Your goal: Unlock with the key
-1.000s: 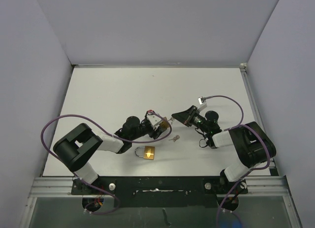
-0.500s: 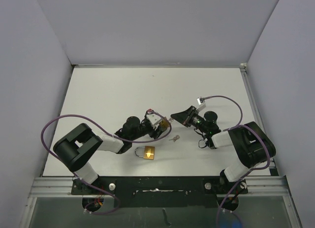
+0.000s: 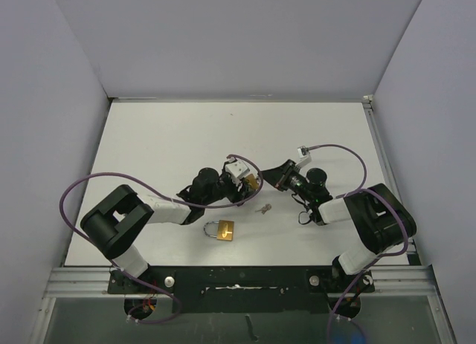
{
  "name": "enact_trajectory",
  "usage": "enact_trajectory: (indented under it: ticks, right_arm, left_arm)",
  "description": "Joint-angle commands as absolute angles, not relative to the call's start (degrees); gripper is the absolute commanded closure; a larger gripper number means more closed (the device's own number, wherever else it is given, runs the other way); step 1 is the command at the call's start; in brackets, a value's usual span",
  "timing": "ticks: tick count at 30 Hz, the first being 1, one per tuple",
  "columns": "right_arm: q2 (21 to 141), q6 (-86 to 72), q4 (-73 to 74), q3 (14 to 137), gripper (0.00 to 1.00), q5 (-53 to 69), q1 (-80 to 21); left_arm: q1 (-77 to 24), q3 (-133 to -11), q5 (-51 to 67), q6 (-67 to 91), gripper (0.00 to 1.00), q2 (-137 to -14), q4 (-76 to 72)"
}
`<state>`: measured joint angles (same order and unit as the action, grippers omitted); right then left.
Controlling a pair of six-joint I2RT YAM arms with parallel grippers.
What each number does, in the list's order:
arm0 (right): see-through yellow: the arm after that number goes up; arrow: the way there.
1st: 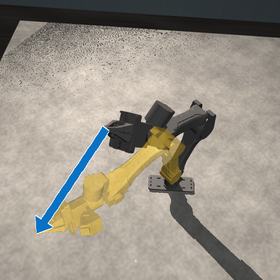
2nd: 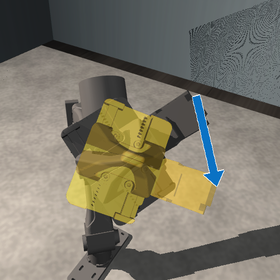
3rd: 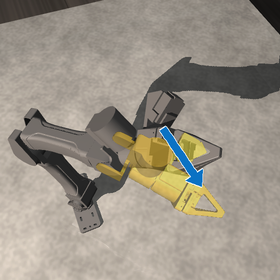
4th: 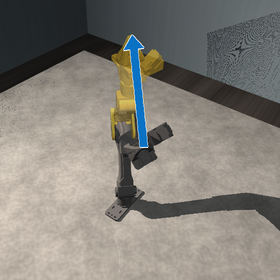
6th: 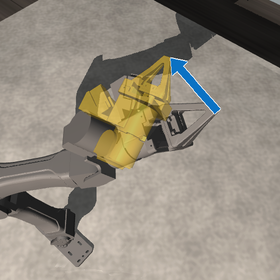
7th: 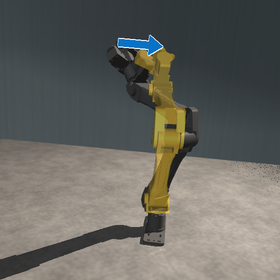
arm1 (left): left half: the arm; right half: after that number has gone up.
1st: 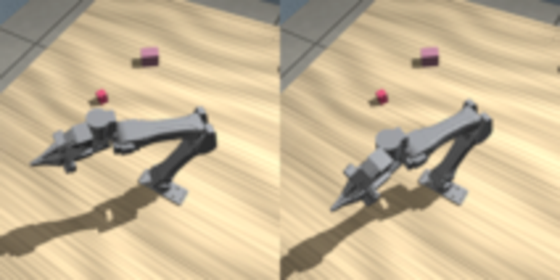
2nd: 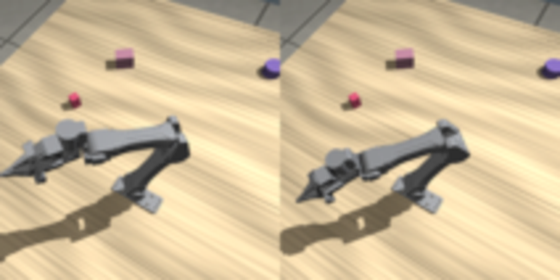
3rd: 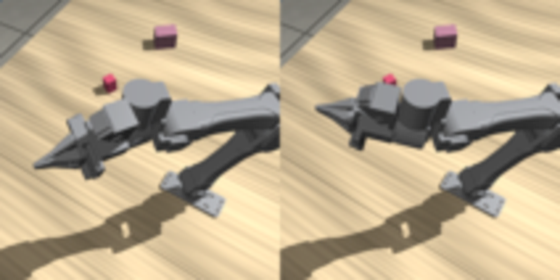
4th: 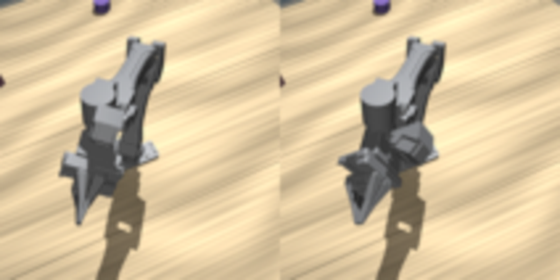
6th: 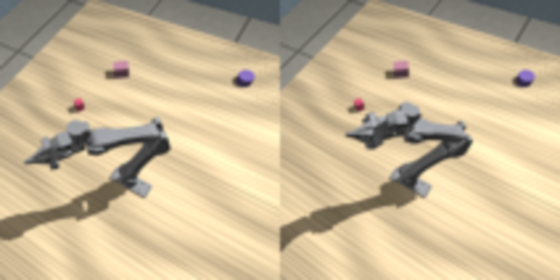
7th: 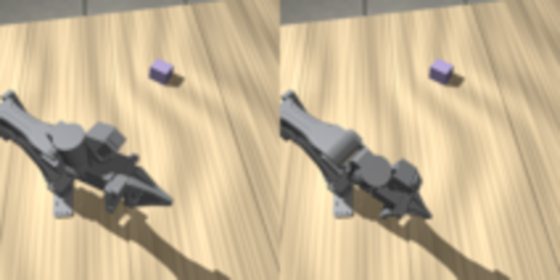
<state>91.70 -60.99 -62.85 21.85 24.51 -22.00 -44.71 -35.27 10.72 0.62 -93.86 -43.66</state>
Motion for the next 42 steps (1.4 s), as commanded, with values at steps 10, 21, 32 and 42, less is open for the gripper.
enact_trajectory:
  ticks: [10,21,32,42]
  right_arm:
    - [89.9,-58.0,-60.5,24.0,1.00,25.0,-25.1]
    - [91.0,-58.2,-60.3,24.7,1.00,25.6,-25.5]
    - [91.6,-58.1,-62.6,24.7,0.99,26.9,-25.5]
    - [91.0,-58.4,-62.1,25.5,0.69,28.0,-24.2]
  left_arm:
    - [-44.7,-41.5,8.2,3.3,1.00,-89.7,-47.1]
    - [-44.7,-41.3,9.4,3.0,1.00,-87.0,-49.5]
    - [-44.7,-44.4,11.5,5.4,1.00,-86.8,-46.3]
    - [-44.7,-43.1,11.4,5.1,1.00,-86.0,-45.4]
